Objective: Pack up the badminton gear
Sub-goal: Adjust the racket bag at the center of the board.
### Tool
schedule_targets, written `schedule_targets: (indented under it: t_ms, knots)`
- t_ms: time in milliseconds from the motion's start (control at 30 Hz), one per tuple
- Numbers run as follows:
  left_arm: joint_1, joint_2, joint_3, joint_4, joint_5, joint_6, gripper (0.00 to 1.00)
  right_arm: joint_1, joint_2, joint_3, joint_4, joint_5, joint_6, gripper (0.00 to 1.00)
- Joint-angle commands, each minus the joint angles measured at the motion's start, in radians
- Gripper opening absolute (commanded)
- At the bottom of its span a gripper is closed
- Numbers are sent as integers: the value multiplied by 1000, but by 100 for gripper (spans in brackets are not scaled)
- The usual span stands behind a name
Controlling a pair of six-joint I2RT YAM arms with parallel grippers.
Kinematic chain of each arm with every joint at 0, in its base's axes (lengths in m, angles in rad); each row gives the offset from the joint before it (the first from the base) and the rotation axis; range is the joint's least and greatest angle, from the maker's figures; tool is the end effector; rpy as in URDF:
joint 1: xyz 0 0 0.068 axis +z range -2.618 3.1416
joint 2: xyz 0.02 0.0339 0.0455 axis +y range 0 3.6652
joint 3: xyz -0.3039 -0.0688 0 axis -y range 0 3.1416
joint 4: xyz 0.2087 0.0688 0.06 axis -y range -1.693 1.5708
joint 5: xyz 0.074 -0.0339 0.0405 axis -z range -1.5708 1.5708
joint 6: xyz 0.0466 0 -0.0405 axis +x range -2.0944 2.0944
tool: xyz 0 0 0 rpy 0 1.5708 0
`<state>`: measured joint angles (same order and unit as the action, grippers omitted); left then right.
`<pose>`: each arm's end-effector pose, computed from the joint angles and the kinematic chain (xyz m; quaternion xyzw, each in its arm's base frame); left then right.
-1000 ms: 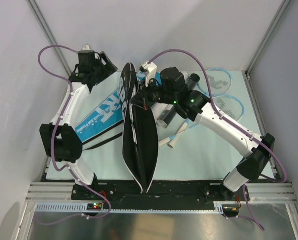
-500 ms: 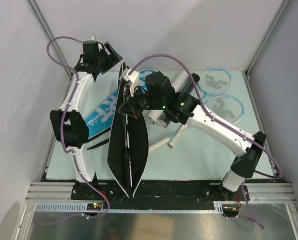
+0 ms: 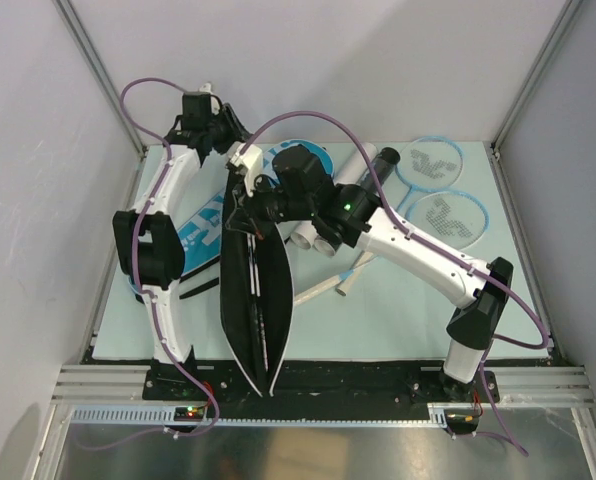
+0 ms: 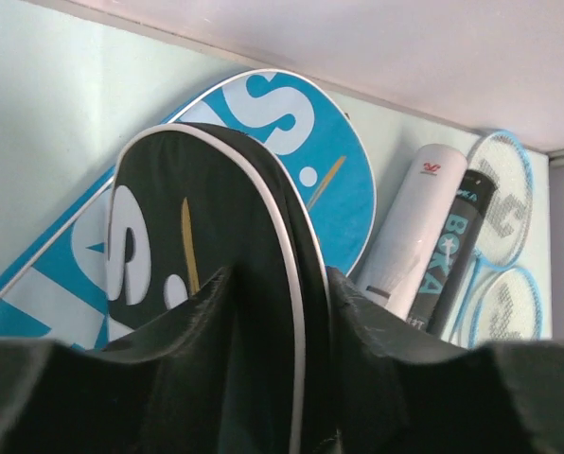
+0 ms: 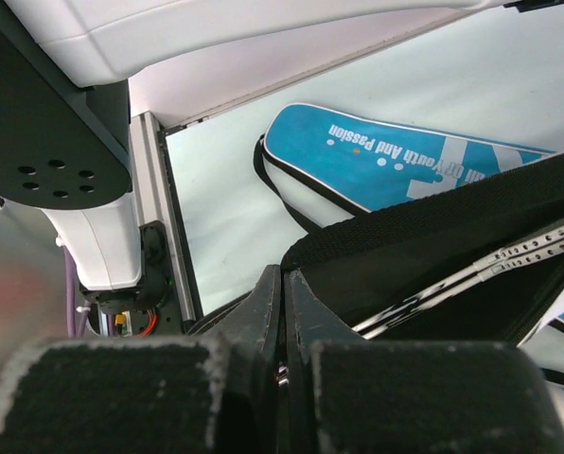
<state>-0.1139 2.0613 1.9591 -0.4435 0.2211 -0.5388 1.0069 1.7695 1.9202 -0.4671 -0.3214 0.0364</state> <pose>0.4747 -0.0646 0.3580 -0.1298 0.8581 -0.2473 0.4309 0.1958 0.3372 0.4653 -0.4559 0.6632 0.4010 0.4377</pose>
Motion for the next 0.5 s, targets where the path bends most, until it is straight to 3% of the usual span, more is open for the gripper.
schedule_targets:
  t_ms: [0,67,133,200,467]
  knots:
    - [4,-29,6,-7,-4,27,35,7,-19,29,34,14,13,2]
    - [10,-38,4,-13,-1,12,18,9,-24,-4,26,25,31,9]
    - [17,-50,-1,-15,10,-11,5,8,-30,-56,25,39,42,22]
    - [25,-55,-6,-15,44,-36,1,-3,-38,-107,45,77,64,31]
    - [40,-84,-34,-16,97,-75,0,-204,-31,-191,280,45,228,45]
